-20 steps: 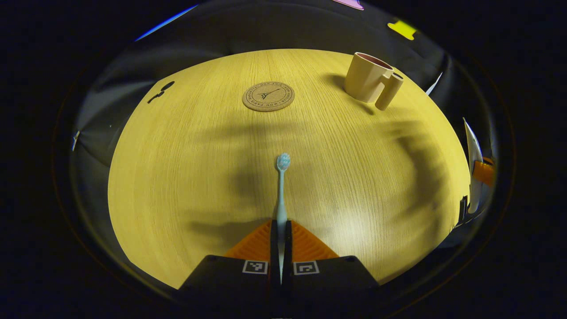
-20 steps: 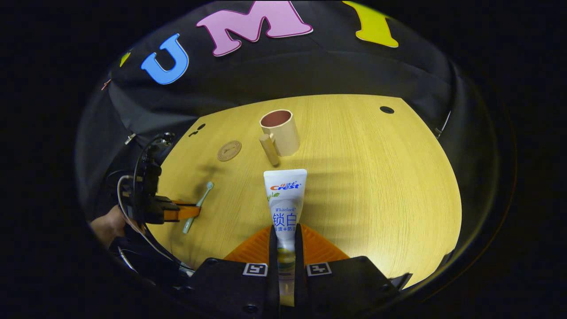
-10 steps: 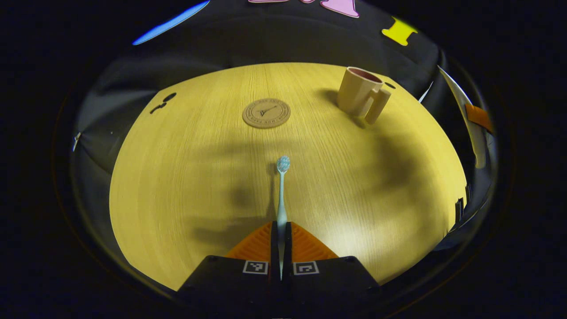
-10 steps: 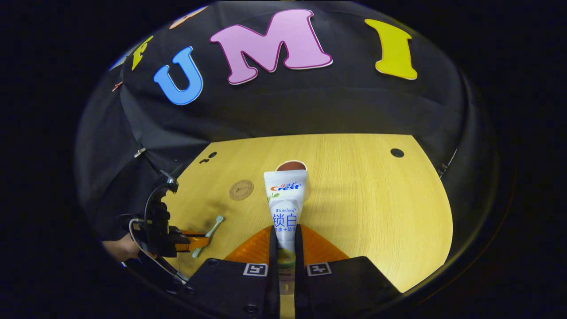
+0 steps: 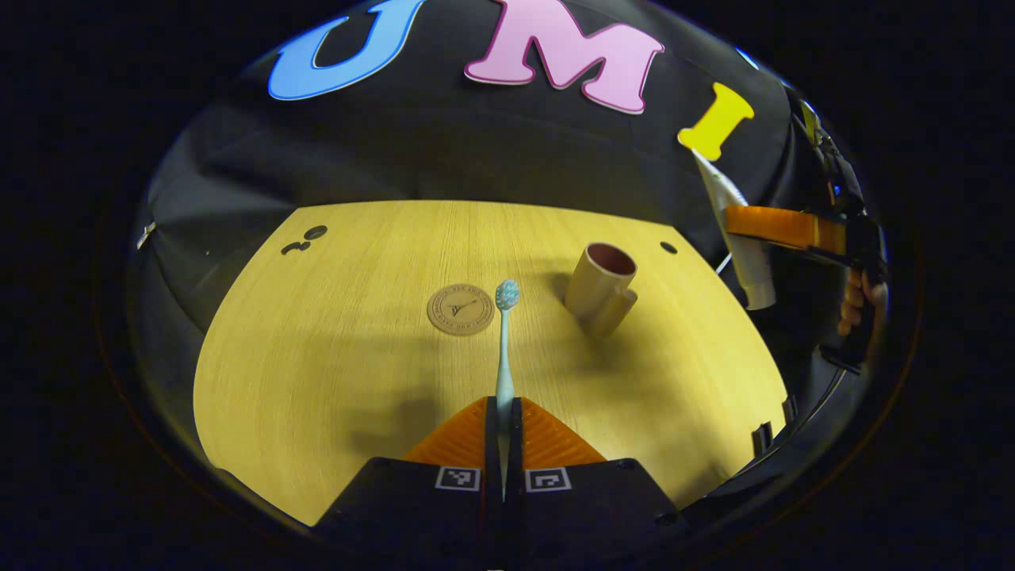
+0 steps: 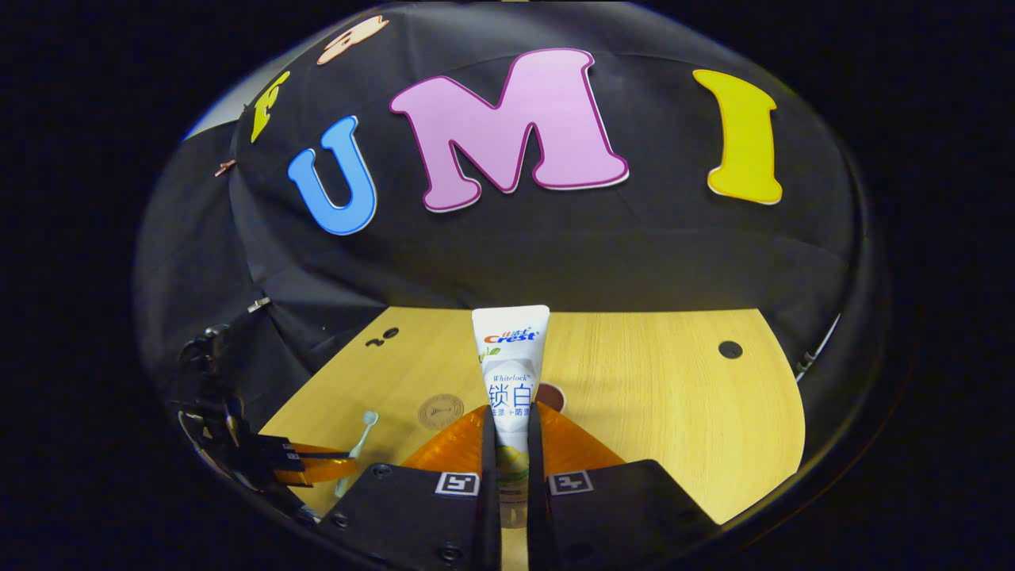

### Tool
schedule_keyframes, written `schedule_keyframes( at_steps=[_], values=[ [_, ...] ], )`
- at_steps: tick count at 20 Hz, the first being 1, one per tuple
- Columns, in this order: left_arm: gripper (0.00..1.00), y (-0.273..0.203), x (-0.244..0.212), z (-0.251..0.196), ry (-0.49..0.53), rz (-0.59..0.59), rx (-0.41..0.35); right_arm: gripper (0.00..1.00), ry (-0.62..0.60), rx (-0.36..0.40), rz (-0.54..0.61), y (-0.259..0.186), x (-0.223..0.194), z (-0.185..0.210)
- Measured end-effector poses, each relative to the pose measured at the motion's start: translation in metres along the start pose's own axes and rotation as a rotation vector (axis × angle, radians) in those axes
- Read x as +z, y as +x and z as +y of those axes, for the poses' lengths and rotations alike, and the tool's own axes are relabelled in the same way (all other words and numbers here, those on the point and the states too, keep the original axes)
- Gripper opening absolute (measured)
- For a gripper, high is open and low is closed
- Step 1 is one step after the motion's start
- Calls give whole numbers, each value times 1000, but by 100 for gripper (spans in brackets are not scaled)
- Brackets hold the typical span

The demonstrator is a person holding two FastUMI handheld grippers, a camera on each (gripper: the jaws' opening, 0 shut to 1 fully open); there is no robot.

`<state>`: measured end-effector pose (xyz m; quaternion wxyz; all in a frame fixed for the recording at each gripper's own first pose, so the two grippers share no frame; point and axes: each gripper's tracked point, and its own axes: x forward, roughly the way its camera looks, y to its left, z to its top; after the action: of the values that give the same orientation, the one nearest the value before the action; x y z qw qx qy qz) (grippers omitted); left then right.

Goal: Put the toothbrush and toothpaste on the desktop into the cup, then pick up the cup and place it on the coaster on the desktop.

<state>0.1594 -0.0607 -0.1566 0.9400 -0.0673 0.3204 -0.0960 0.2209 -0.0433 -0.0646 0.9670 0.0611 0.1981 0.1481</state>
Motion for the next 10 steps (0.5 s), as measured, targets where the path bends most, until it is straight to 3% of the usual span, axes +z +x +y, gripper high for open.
schedule_keyframes(
  at_steps=[4, 10],
  values=[
    [7, -10, 21, 1, -54, -88, -3, 17, 15, 42, -108, 39, 22, 3],
    [6, -27, 38, 3, -123, -227, 44, 17, 5, 68, -139, 91, 13, -1]
  ],
)
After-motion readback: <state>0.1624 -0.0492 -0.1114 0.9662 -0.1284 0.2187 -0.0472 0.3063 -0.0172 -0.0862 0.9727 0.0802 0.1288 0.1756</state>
